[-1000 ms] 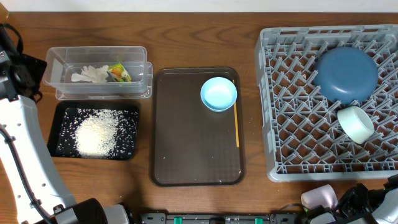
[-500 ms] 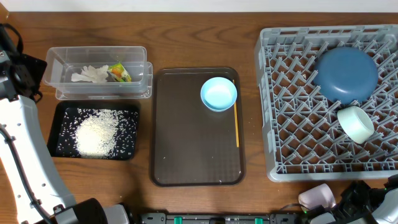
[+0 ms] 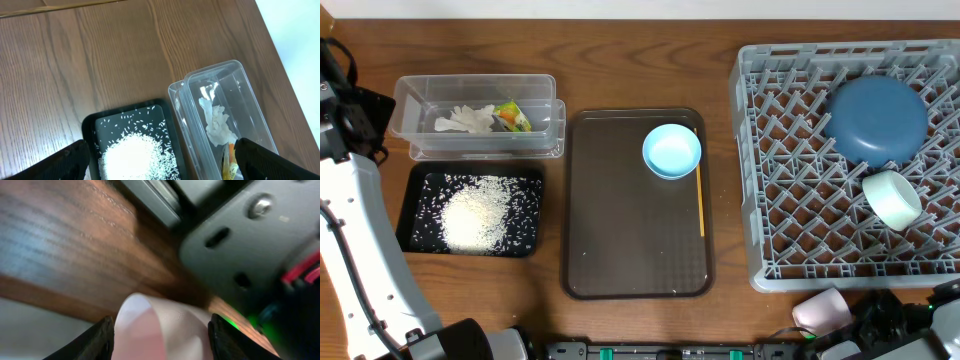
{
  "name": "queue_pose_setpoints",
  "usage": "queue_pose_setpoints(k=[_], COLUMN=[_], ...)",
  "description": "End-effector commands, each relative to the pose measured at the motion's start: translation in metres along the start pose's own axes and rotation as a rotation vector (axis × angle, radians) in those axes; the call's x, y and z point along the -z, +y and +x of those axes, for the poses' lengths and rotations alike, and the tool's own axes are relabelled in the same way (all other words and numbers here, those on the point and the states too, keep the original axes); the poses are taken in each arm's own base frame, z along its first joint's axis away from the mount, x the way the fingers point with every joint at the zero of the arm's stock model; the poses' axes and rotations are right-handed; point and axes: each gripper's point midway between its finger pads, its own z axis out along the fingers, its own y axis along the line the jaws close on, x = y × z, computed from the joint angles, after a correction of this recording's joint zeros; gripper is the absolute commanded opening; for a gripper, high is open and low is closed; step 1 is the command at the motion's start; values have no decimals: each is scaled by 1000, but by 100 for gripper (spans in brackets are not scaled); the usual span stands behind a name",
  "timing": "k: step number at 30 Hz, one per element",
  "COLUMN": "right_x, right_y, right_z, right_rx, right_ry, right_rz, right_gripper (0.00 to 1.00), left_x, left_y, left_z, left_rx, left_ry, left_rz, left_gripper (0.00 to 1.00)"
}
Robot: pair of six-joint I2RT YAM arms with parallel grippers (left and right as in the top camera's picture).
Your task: Sort waste into correct bins and load items into the dishwasher rack
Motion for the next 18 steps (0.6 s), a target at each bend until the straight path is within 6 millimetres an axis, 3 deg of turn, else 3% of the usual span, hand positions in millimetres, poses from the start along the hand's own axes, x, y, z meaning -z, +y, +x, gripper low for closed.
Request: queue_pose_setpoints(k=[1, 5, 9, 16, 18], right_x=[-9, -11, -9, -5, -5], right_y=[3, 4, 5, -2, -3], right_z=[1, 4, 23, 41, 40], right_rx=[27, 61, 124, 162, 175], right_ry=[33, 58, 162, 260, 255], right_rz=[-12, -6, -30, -25, -21], right_gripper=[57, 50, 36, 41, 36], left_x=[-1, -1, -1, -1, -1], left_y=[2, 2, 2, 2, 2], left_z=[-2, -2, -2, -2, -1], left_rx=[2, 2, 2, 2, 2], left_ry=[-7, -7, -7, -7, -6], left_rz=[-14, -14, -14, -14, -14], left_gripper=[95, 95, 95, 95, 95])
